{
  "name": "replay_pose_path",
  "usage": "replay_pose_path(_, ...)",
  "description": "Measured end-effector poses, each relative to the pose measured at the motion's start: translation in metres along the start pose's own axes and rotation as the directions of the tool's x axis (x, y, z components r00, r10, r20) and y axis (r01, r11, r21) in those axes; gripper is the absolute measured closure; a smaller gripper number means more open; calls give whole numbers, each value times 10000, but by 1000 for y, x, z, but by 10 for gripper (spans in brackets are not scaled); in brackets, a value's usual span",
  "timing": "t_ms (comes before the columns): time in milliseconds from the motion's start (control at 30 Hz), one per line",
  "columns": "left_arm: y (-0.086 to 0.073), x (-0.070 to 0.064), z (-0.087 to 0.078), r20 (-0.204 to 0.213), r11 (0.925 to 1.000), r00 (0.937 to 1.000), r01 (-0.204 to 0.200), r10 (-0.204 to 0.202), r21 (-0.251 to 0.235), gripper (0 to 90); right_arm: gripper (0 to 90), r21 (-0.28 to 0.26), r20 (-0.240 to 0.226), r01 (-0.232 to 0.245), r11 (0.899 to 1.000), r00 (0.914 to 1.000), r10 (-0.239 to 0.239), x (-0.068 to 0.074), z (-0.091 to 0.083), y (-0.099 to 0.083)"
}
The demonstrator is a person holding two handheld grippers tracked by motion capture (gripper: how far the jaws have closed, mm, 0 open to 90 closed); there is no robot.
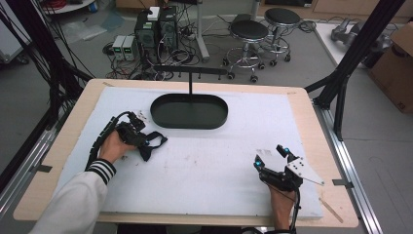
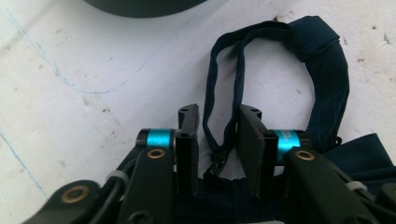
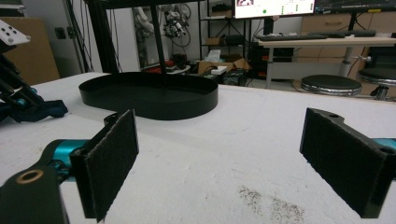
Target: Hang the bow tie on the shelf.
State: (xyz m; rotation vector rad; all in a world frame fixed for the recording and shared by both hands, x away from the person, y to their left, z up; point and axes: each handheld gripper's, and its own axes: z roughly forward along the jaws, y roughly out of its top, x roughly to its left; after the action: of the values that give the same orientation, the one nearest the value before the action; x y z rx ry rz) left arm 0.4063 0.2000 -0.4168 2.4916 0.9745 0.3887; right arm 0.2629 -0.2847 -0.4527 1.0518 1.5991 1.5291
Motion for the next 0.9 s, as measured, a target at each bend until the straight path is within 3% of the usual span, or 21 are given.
replay_pose_path(300,1,-2,0,160,10000,9999,-27,26,54,851,106,-26,-11,16,10000,10000,-16,-1,0,0)
replay_pose_path(500,1,-3,-3,70,9995,9995,299,-299,-79,876,106,-25,-19,-57,10000,10000,57,0,0,0)
replay_pose_path(600,1,-3,-6,72,9994,9998,180,-178,-302,876,106,-22,-16,-115,9999,9999,115,0,0,0)
replay_pose_path(700,0,-2,-11,49,9941,9998,217,-213,-1067,876,106,-6,-6,-125,9999,9999,125,0,0,0)
replay_pose_path(900,-2,-2,-18,-15,9868,9998,202,-207,-1609,876,106,-21,-7,-55,10000,10000,55,0,0,0)
